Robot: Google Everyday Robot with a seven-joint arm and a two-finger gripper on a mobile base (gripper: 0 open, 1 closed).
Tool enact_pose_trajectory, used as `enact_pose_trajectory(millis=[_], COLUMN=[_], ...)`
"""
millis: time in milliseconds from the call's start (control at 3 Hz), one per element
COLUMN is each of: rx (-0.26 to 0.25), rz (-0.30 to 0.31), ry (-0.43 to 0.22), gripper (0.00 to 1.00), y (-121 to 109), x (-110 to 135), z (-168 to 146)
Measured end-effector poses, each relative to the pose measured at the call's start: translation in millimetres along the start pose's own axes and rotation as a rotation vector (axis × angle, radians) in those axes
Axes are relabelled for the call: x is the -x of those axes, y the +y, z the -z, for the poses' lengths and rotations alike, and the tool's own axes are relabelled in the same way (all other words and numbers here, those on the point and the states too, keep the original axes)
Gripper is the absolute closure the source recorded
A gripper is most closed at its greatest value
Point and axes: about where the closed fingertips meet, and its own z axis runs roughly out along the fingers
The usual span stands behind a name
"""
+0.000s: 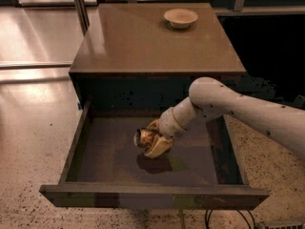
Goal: Place orange can into top drawer
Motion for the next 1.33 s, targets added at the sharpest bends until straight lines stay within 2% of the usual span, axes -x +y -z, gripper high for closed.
enact_pose_trajectory(millis=[667,1000,1333], rx=[0.047,0.047,0.047], rz=[-0.104,-0.104,-0.104], ry=[0.038,0.038,0.038], gripper=[1.0,1.0,0.81], y=[-2,-2,-2], x=[-52,-49,-49], z=[-27,-24,-24])
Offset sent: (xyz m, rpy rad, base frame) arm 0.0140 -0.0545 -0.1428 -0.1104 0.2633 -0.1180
